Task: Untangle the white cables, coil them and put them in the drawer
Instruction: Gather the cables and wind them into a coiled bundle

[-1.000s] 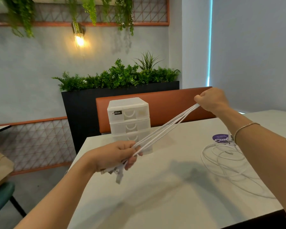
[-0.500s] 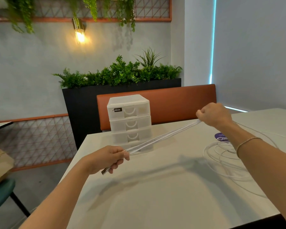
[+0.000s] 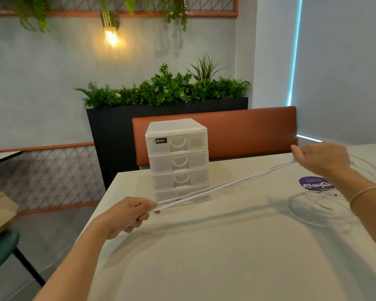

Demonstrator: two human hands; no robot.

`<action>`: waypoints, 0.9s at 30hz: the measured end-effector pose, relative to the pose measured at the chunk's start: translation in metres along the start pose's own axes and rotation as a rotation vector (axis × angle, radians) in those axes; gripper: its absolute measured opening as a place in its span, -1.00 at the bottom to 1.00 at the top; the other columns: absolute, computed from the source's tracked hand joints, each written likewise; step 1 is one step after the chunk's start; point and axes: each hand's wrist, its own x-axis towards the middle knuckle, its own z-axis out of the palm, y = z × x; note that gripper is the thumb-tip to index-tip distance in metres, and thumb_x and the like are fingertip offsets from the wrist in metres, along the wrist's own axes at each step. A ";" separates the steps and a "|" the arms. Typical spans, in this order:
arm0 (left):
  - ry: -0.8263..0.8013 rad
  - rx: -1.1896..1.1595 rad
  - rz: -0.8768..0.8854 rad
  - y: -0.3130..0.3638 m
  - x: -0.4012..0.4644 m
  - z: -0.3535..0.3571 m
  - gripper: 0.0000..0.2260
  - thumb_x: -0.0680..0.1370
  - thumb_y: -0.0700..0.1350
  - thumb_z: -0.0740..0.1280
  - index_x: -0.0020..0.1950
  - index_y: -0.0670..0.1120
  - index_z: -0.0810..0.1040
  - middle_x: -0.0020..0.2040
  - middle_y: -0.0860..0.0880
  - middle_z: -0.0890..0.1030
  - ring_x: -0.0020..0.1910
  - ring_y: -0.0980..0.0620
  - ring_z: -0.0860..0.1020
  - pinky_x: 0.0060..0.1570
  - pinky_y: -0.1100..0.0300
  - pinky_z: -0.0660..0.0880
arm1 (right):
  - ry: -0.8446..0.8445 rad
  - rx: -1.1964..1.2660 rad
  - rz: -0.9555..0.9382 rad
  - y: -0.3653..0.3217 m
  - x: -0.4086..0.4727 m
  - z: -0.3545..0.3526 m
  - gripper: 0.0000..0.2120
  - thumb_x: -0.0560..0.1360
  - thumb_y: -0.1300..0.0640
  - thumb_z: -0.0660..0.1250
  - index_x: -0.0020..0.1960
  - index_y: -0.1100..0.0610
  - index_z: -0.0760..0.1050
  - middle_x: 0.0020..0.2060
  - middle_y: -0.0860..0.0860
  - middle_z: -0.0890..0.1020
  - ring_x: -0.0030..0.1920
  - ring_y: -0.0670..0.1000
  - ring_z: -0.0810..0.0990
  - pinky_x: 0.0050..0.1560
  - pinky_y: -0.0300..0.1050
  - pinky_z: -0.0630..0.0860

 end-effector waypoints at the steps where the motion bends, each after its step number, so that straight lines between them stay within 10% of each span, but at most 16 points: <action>1: 0.012 0.036 0.003 0.000 0.004 0.003 -0.75 0.62 -0.05 0.18 -0.04 -0.13 0.61 -0.42 0.03 0.30 -0.48 0.12 0.19 -0.51 0.30 0.11 | 0.080 0.004 0.010 0.003 0.005 0.000 -0.47 0.59 -0.13 0.01 -0.16 0.11 0.67 -0.30 0.12 0.64 -0.24 0.16 0.60 -0.27 -0.17 0.38; 4: 0.063 0.113 0.018 0.001 0.010 0.008 -0.76 0.61 -0.04 0.20 -0.04 -0.11 0.62 -0.41 0.03 0.32 -0.47 0.12 0.21 -0.52 0.30 0.14 | 0.219 -0.100 -0.165 0.005 0.016 0.003 -0.41 0.56 -0.21 0.06 -0.37 0.14 0.60 -0.50 0.08 0.57 -0.45 0.09 0.47 -0.16 -0.11 0.46; 9: 0.065 0.109 0.021 0.002 0.006 0.006 -0.77 0.61 -0.06 0.20 -0.09 -0.10 0.61 -0.41 0.03 0.32 -0.48 0.13 0.21 -0.52 0.30 0.14 | -0.294 -0.327 -0.319 -0.002 -0.005 0.022 -0.44 0.54 -0.33 -0.09 -0.07 -0.03 0.57 -0.05 -0.09 0.66 0.06 -0.09 0.55 0.19 -0.11 0.29; 12: 0.047 0.124 0.031 0.008 0.005 0.014 -0.74 0.61 -0.07 0.20 -0.23 -0.06 0.56 -0.41 0.02 0.33 -0.48 0.11 0.21 -0.52 0.29 0.13 | -0.307 -0.319 -0.285 -0.035 -0.020 0.031 -0.66 0.57 -0.10 0.08 0.24 -0.01 0.43 0.19 0.00 0.50 0.24 0.03 0.40 0.21 -0.04 0.30; 18: -0.009 0.080 0.034 0.013 -0.001 0.017 -0.75 0.61 -0.06 0.20 -0.03 -0.18 0.61 -0.45 0.06 0.33 -0.48 0.13 0.21 -0.53 0.31 0.12 | -0.290 0.849 -0.484 -0.194 -0.088 -0.029 -0.53 0.57 -0.16 0.01 -0.13 0.17 0.51 -0.16 0.11 0.58 -0.10 0.08 0.47 -0.08 -0.08 0.30; 23: -0.072 0.031 0.023 0.012 -0.007 0.024 -0.69 0.61 -0.06 0.19 -0.26 0.04 0.63 -0.43 0.03 0.40 -0.49 0.12 0.25 -0.53 0.32 0.17 | -0.584 1.030 -0.406 -0.249 -0.107 -0.047 -0.50 0.62 -0.12 -0.03 -0.07 0.17 0.56 -0.20 0.08 0.57 -0.14 0.05 0.50 -0.05 -0.07 0.38; 27: 0.059 -0.414 -0.023 0.017 -0.004 0.026 -0.68 0.65 -0.03 0.08 0.00 -0.08 0.62 -0.24 -0.08 0.65 -0.45 0.08 0.51 -0.57 0.31 0.36 | -0.348 0.953 -0.246 -0.249 -0.101 -0.045 -0.48 0.60 -0.17 0.02 -0.09 0.16 0.62 -0.14 0.08 0.64 -0.06 0.07 0.55 -0.07 -0.12 0.38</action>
